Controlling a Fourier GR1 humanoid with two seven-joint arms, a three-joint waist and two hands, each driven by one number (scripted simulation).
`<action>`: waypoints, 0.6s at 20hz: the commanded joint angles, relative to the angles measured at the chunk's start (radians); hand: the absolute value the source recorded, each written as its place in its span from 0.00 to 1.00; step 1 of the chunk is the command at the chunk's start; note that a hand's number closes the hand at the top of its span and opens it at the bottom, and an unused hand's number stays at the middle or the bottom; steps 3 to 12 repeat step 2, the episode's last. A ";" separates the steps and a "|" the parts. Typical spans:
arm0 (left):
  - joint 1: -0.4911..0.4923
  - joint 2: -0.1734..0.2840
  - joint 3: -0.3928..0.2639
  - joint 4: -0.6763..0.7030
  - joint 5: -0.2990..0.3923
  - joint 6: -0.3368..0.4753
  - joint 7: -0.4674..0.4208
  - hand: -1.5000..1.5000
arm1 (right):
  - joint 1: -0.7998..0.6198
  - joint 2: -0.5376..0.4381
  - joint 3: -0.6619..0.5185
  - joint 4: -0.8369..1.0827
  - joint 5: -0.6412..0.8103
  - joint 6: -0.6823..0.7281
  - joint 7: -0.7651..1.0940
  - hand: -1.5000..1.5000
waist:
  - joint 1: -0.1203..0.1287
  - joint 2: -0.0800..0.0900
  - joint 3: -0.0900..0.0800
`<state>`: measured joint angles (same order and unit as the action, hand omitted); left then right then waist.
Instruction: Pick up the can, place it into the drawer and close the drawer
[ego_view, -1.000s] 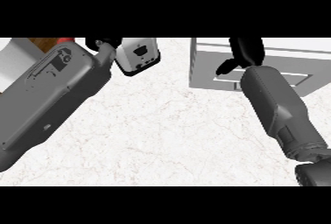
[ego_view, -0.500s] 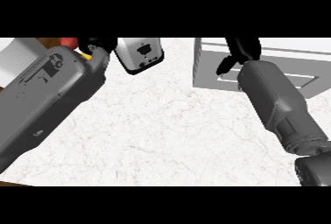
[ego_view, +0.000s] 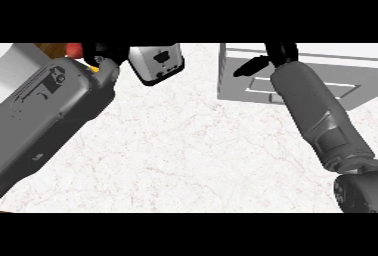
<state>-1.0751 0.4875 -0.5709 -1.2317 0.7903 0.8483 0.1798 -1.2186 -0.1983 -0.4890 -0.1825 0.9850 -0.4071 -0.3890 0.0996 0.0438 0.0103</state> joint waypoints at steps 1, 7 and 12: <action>0.016 0.031 0.018 -0.021 0.001 -0.016 0.010 0.00 | -0.044 0.003 -0.104 -0.025 -0.113 0.025 -0.025 0.00 | 0.007 -0.010 -0.007; 0.031 0.011 -0.012 -0.056 -0.014 0.020 0.017 0.00 | -0.039 0.015 -0.111 -0.021 -0.121 0.017 -0.024 0.00 | 0.013 -0.014 -0.007; 0.031 0.011 -0.012 -0.056 -0.014 0.020 0.017 0.00 | -0.039 0.015 -0.111 -0.021 -0.121 0.017 -0.024 0.00 | 0.013 -0.014 -0.007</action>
